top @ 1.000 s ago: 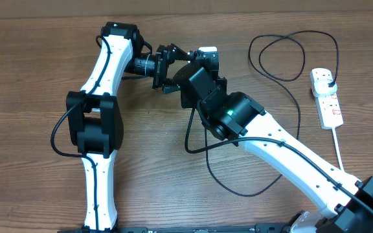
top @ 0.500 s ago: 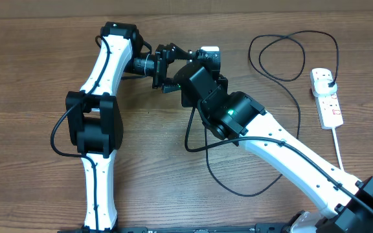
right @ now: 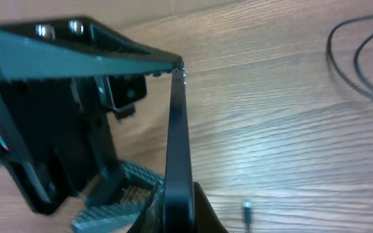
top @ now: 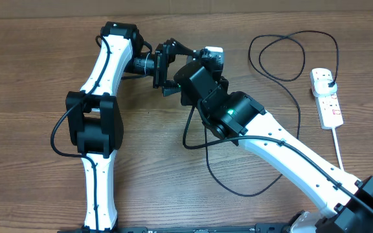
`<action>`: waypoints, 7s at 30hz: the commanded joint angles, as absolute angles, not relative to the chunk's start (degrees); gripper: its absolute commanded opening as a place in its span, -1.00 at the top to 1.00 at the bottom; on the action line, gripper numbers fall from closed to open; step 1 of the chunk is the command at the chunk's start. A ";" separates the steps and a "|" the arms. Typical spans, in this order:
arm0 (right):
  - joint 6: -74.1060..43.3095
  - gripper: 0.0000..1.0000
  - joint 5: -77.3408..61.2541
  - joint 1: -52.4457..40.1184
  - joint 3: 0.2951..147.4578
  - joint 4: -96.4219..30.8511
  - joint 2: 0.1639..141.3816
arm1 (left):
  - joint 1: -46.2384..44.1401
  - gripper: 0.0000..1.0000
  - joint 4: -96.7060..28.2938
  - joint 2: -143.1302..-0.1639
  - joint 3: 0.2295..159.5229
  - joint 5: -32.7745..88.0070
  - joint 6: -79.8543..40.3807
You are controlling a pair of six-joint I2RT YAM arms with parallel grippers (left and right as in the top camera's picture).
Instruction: Plug charger to phone and switch on socket
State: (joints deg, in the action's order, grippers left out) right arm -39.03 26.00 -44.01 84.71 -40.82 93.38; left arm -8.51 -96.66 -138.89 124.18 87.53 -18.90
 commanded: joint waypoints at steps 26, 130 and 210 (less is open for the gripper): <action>-120.44 0.93 30.63 -43.77 85.93 -42.09 90.32 | -8.64 -0.05 -95.96 -138.21 125.43 90.13 -23.44; -22.79 -0.99 -7.55 -27.68 95.48 -80.16 99.55 | -3.88 0.91 -81.03 -107.18 125.38 9.45 -9.50; -29.56 0.17 6.44 -33.80 85.49 -53.58 119.74 | -3.88 0.91 -82.04 -107.53 125.36 9.67 -11.81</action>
State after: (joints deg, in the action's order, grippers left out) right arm -29.74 5.54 -33.78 85.80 -53.78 119.52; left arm -3.38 -82.67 -107.81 125.08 9.78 -10.83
